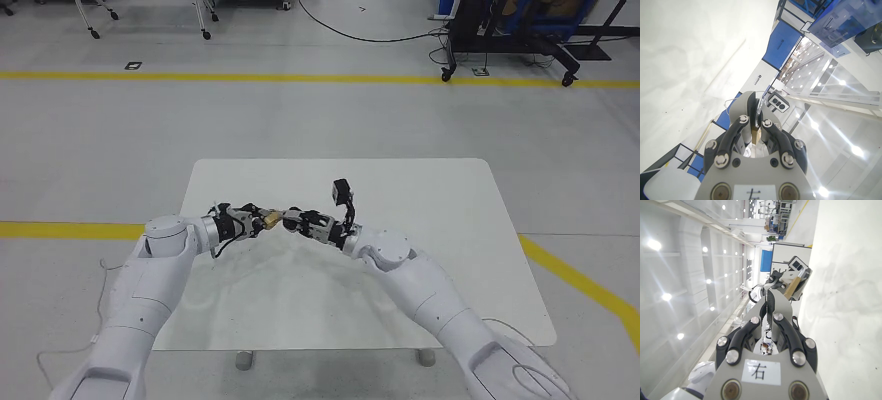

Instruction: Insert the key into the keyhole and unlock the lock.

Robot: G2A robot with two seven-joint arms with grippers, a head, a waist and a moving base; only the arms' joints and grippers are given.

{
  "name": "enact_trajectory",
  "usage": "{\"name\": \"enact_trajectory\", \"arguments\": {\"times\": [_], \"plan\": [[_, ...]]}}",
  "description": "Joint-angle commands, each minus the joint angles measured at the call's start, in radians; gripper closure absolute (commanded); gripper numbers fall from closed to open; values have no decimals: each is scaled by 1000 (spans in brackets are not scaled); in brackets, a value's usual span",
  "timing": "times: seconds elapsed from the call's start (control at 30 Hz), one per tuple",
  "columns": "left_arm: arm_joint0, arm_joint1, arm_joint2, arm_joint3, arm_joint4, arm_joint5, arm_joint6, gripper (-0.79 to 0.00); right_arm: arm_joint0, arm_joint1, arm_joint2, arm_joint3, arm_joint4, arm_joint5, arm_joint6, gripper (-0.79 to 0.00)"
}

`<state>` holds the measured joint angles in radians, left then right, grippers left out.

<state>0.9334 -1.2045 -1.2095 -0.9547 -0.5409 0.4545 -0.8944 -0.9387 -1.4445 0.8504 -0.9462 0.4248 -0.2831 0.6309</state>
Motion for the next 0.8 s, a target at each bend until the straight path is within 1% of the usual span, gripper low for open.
{"name": "enact_trajectory", "arguments": {"times": [0.0,0.2,0.33,0.6,0.77], "plan": [[0,-1,2,1,-3,-4,14,0,-31,12,9,-70,-71,58,-52,0],[1,-3,4,-5,-16,-32,31,0,-134,44,59,-274,-199,209,-150,0],[12,0,3,-22,-18,-64,22,0,-182,55,84,-360,-218,275,-178,0],[27,3,-2,-47,-22,-89,37,0,-205,53,82,-406,-247,353,-241,0],[40,4,-3,-71,-18,-107,62,0,-208,46,62,-421,-311,383,-335,0]]}}
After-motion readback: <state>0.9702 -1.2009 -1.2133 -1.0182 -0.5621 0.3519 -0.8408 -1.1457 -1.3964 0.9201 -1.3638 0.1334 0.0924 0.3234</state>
